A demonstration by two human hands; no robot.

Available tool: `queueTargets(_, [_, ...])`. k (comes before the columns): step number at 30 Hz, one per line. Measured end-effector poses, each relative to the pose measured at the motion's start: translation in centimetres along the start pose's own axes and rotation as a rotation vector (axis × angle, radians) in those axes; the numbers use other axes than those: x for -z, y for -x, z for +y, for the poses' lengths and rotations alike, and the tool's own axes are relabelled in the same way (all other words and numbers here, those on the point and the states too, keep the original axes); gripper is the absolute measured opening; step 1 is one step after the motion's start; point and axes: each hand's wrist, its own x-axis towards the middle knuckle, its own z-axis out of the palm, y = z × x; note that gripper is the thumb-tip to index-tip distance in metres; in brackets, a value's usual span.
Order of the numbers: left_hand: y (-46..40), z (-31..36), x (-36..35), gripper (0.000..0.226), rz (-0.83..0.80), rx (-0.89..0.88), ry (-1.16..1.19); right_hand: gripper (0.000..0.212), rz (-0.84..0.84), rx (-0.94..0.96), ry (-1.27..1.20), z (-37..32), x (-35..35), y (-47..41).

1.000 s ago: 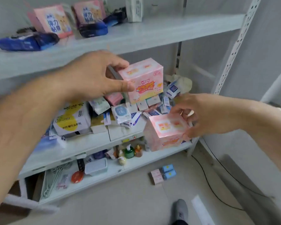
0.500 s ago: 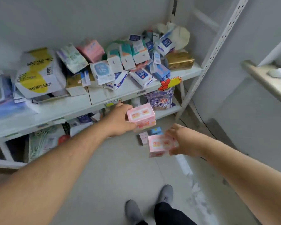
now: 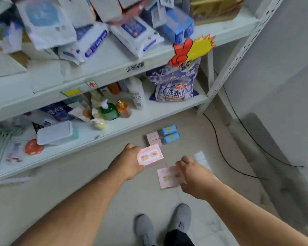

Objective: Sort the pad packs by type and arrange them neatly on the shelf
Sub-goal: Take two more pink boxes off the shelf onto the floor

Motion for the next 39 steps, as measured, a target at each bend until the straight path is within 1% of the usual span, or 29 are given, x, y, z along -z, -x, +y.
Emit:
queueTargets(2, [-4.2, -2.1, -3.8, 0.039, 0.010, 0.002, -0.019, 0.045, 0.014, -0.009, -0.014, 1.9, -3.8, -4.1])
queueTargets(6, [-13.0, -6.4, -12.0, 0.045, 0.045, -0.037, -0.064, 0.041, 0.034, -0.034, -0.041, 5.8, -11.7, -12.6])
queueTargets(10, [-21.0, -10.4, -20.1, 0.047, 0.070, -0.072, -0.039, 0.040, 0.035, -0.030, -0.054, 9.1, -19.2, -20.9])
queueTargets(14, [-27.3, -13.5, -27.0, 0.049, 0.067, -0.104, -0.032, 0.039, 0.050, -0.030, -0.035, 11.8, -25.4, -27.6])
queueTargets(17, [-30.9, -15.3, -30.7, 0.051, 0.076, -0.113, -0.021, 0.039, 0.058, -0.019, -0.019, 13.6, -28.6, -31.4])
queueTargets(23, [-35.7, -17.6, -34.3, 0.050, 0.113, -0.145, -0.011, 0.031, 0.074, -0.008, -0.015, 15.1, -32.0, -36.4])
queueTargets(28, [-36.5, -18.0, -35.6, 0.051, 0.159, -0.174, 0.063, 0.031, 0.084, -0.027, 0.000, 15.0, -33.0, -38.3])
queueTargets(33, [-35.5, -18.7, -36.1, 0.044, 0.199, -0.166, 0.059, 0.039, 0.093, -0.048, 0.030, 14.9, -33.2, -38.6])
queueTargets(36, [-35.1, -18.8, -36.2, 0.042, 0.187, -0.158, 0.036, 0.047, 0.119, -0.065, 0.044, 14.6, -33.1, -38.8])
queueTargets(39, [-34.5, -18.5, -36.2, 0.041, 0.170, -0.146, 0.016, 0.049, 0.130, -0.085, 0.020, 14.1, -32.8, -38.8])
